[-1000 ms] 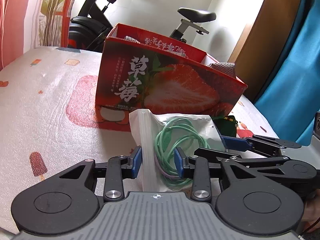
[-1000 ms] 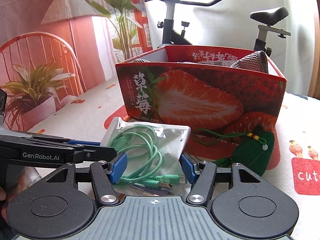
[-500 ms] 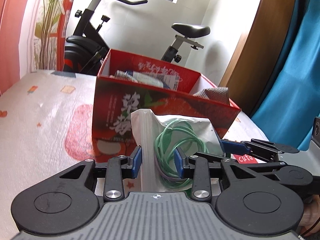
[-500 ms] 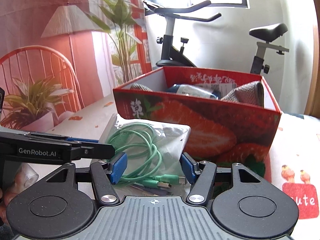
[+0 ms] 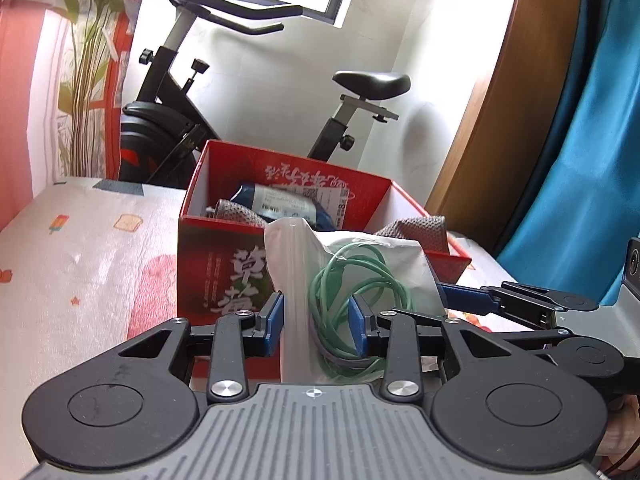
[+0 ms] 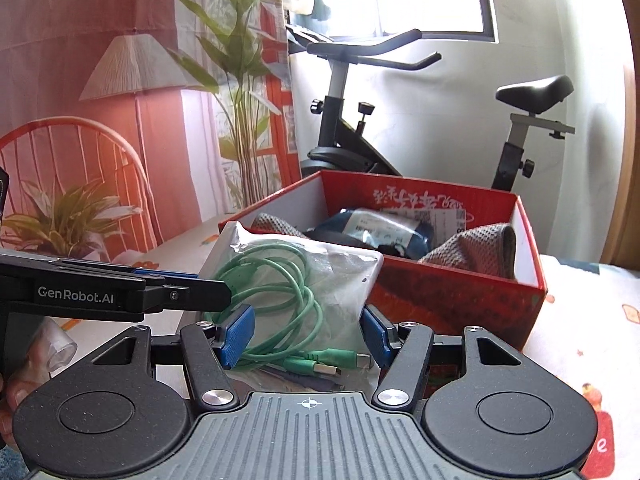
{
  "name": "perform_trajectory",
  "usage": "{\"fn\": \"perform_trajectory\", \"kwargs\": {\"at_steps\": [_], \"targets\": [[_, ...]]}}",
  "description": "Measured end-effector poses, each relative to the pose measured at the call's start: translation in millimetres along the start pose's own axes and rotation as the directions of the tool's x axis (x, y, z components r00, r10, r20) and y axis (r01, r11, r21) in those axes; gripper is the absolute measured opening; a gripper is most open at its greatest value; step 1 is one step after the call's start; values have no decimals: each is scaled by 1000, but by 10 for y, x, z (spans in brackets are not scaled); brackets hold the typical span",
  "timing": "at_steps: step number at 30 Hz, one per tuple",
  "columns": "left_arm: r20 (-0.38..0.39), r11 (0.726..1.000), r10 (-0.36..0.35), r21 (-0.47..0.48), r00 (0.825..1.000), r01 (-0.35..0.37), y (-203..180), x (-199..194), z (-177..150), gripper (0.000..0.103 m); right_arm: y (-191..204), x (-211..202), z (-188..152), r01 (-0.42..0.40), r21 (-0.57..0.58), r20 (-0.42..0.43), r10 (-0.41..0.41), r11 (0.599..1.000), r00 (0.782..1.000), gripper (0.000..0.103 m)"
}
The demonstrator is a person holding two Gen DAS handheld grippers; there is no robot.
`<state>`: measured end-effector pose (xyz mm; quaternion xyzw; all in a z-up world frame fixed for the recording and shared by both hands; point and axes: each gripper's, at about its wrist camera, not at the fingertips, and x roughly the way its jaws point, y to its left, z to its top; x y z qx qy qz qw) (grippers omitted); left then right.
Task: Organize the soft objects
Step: 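Lift the cable bag with both tools and carry it over the red box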
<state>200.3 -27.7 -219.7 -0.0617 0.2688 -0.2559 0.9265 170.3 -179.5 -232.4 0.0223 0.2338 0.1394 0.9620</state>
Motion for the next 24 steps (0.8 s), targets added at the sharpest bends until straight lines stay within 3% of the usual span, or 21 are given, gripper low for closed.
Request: {"fn": "perform_trajectory", "kwargs": {"at_steps": [24], "targets": [[74,999,-13,43,997,9,-35,53,427,37,-105,59,511,-2,-37,70,5,999,998,57]]}}
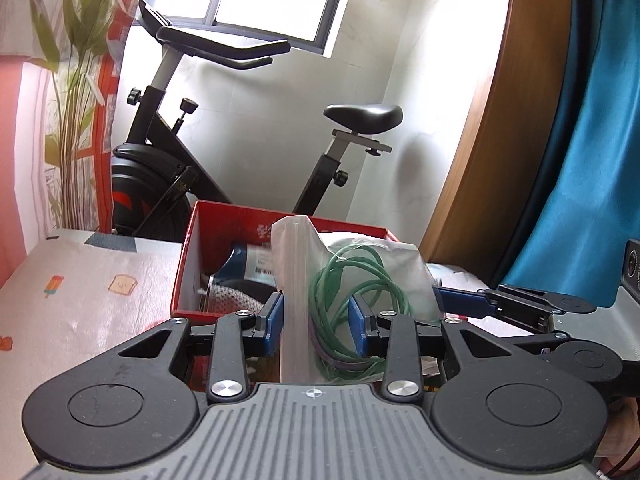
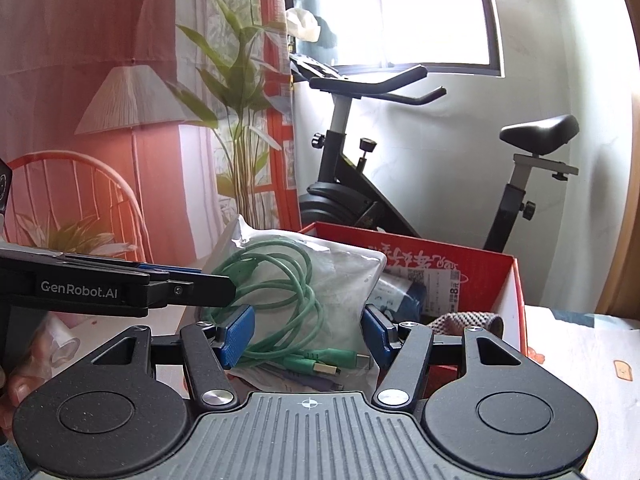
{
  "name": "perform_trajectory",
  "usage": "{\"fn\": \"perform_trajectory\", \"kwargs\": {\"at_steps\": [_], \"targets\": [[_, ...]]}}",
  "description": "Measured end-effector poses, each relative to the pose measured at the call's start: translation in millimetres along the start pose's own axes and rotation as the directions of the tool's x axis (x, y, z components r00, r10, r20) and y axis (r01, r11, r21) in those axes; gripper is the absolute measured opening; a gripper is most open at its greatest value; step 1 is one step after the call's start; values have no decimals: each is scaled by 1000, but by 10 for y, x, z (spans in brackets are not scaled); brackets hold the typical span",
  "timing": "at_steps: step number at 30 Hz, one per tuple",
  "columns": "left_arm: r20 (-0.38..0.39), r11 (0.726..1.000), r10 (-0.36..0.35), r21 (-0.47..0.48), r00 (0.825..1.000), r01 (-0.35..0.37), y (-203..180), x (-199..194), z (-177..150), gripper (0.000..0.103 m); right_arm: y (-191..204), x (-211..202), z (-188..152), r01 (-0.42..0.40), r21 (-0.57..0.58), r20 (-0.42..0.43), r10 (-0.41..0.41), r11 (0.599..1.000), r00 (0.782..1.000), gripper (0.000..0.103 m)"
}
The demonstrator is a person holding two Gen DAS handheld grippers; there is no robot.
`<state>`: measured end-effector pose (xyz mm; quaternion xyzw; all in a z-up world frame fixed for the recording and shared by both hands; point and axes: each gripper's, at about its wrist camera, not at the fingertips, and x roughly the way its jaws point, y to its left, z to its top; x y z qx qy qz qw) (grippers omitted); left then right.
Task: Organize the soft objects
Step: 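Lift the cable bag with both tools and carry it over the red box, then lower the cable bag into the red box and open both tools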
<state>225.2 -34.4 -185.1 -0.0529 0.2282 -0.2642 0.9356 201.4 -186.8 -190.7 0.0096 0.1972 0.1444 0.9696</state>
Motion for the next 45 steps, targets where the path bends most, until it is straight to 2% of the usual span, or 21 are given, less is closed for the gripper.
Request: {"fn": "perform_trajectory", "kwargs": {"at_steps": [15,18,23,30,33,36,42,45], "targets": [[-10,999,-33,-10,999,33,140,490,370,37,-203,401,395,-8,-13,6,8,1000,1000,54],[-40,998,-39,-42,998,37,250,673,421,37,-277,555,458,4,-16,-4,-4,1000,1000,53],[-115,994,-44,-108,992,31,441,976,409,37,-483,908,455,-4,53,-72,8,999,997,51],[-181,997,-32,-68,983,20,491,1252,410,37,-629,1261,292,33,116,-138,-17,993,990,49],[-182,1000,22,-5,983,-23,456,1315,428,38,-697,1342,226,60,144,-152,-37,988,988,49],[-155,996,89,45,984,-83,443,1309,460,45,-747,1382,151,98,149,-172,-72,984,982,49],[-110,991,126,56,986,-120,491,1112,440,48,-740,1312,108,156,99,-174,-137,983,975,49],[-83,988,138,75,987,-131,484,974,439,54,-738,1201,131,167,86,-154,-152,982,976,50]]}}
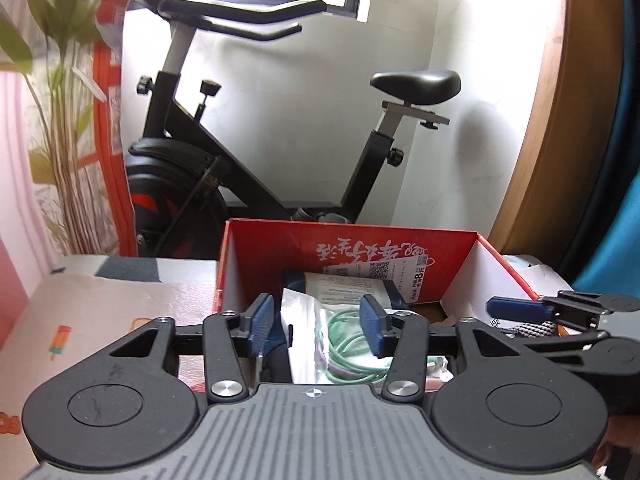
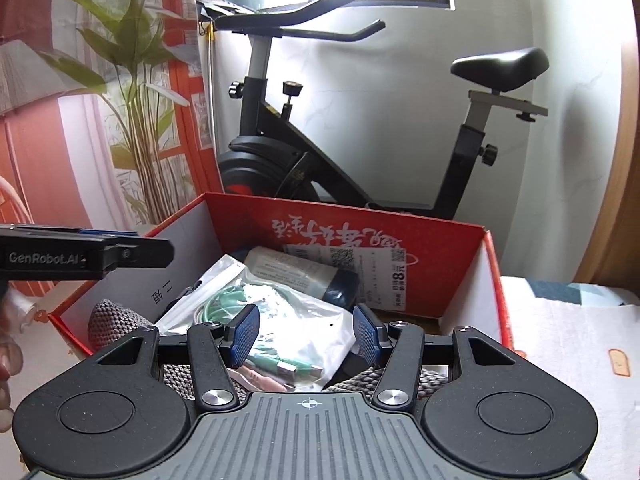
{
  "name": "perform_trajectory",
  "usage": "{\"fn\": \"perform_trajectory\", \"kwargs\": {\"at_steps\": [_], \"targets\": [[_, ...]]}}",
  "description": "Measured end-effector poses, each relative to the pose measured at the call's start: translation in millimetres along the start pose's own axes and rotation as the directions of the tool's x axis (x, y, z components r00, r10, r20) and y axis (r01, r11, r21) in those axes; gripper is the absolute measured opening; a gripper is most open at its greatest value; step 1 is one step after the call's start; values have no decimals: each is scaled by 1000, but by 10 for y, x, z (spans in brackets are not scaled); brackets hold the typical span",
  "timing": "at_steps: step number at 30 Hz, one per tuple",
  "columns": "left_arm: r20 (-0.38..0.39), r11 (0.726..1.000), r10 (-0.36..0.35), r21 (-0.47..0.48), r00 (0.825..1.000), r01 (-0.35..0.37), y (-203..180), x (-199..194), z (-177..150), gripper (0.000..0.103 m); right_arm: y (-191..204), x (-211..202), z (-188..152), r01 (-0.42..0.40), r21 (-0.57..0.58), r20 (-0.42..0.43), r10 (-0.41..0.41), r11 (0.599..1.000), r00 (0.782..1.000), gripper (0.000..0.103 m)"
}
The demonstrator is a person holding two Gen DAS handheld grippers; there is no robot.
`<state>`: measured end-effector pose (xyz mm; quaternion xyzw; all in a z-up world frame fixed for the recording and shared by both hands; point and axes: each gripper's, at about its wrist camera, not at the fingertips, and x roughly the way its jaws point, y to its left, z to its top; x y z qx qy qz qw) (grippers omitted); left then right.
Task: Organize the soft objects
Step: 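Lower the cable bag into the red box and open both tools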
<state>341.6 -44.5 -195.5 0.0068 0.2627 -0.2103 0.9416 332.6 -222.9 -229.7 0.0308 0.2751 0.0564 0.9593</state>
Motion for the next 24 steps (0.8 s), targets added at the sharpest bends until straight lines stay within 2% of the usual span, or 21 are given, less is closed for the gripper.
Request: {"fn": "perform_trajectory", "kwargs": {"at_steps": [3,9,10,13,16,24], "targets": [[32,1000,25,13,999,-25,-9,-134,-7,63,-17,-139,-9,-7,-1,21,7,1000,1000,53],[78,998,50,30,996,-52,-26,-431,-37,96,-10,-391,-68,-2,-25,43,3,1000,999,72],[86,998,58,34,995,-61,-34,-478,-47,99,-12,-431,-74,-4,-20,48,5,1000,999,77],[94,996,72,46,993,-77,-62,-614,-82,102,-18,-557,-80,-7,-9,64,7,1000,998,92],[92,996,81,30,993,-84,-52,-727,-123,103,-20,-688,-86,-9,-2,84,9,1000,996,101],[87,993,113,5,990,-114,-44,-995,-287,103,15,-954,-170,-11,-5,113,11,1000,994,103]]}}
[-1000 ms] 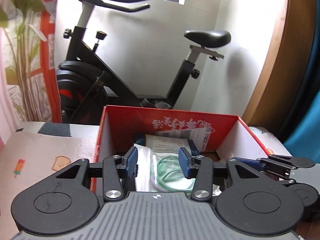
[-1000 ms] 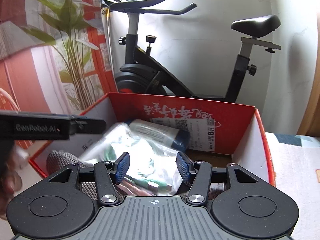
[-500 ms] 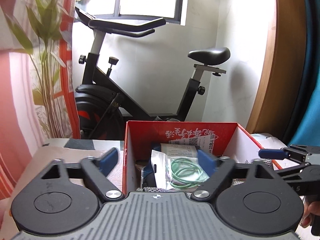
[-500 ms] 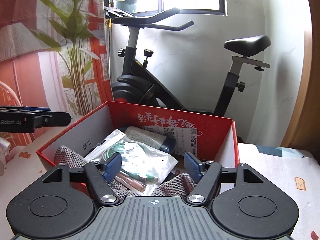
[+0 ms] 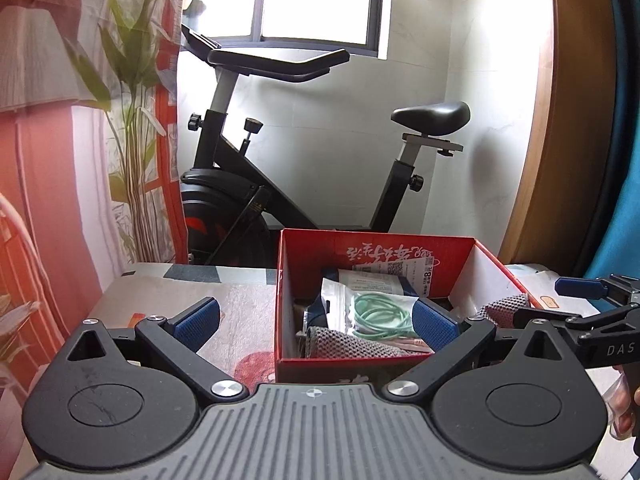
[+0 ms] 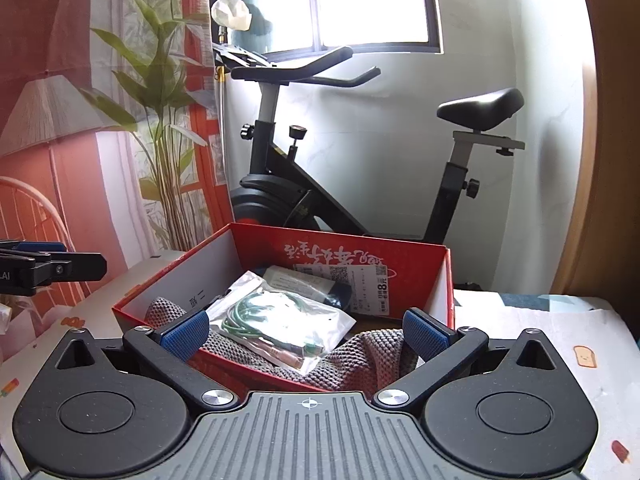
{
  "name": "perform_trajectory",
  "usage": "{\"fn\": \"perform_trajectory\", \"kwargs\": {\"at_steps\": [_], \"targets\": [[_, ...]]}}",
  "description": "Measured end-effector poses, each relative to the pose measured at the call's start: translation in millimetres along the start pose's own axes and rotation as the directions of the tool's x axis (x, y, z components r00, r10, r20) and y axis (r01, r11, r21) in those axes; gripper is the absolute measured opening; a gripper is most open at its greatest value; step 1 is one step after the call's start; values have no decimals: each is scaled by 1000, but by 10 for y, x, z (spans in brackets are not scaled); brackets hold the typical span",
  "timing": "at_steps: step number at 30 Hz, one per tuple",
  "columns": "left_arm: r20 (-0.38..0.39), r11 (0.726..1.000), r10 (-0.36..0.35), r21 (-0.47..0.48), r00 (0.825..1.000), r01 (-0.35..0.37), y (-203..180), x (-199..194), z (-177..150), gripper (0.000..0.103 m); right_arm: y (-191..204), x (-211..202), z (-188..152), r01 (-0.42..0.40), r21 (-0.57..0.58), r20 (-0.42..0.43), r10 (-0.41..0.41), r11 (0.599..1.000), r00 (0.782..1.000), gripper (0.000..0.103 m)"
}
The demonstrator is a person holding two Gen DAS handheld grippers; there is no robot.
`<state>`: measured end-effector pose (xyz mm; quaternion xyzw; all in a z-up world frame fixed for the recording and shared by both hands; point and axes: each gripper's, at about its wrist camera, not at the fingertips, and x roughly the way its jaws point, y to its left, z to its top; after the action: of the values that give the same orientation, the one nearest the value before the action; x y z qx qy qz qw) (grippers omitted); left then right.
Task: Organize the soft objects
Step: 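Lower the cable bag into the red box and open both tools, then move both tools down to the green knitted pouch and close on it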
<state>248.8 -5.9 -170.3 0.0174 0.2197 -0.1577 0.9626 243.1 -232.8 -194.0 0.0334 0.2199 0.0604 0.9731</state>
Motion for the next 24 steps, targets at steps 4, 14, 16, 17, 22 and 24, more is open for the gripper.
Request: {"fn": "perform_trajectory", "kwargs": {"at_steps": [4,14,16,17,22,24], "targets": [[0,1000,5,-6,1000,-5,-6,-109,-101,103,21,-133,-58,-2,-2,19,2,1000,1000,103],[-26,999,1,-42,1000,-2,-57,-268,-473,103,38,-361,-267,3,-18,33,-3,1000,999,103],[-38,999,0,-54,999,-2,-54,-273,-556,103,33,-395,-325,4,-24,31,-4,1000,1000,103],[-44,998,0,-60,999,-2,-49,-274,-598,103,32,-410,-353,6,-26,30,-5,1000,1000,103],[-68,996,4,-86,998,-10,-14,-265,-781,103,33,-491,-501,8,-44,31,-7,999,1000,103],[-81,995,2,-97,997,-10,-3,-250,-850,103,38,-506,-571,8,-52,24,-7,999,1000,103]]}}
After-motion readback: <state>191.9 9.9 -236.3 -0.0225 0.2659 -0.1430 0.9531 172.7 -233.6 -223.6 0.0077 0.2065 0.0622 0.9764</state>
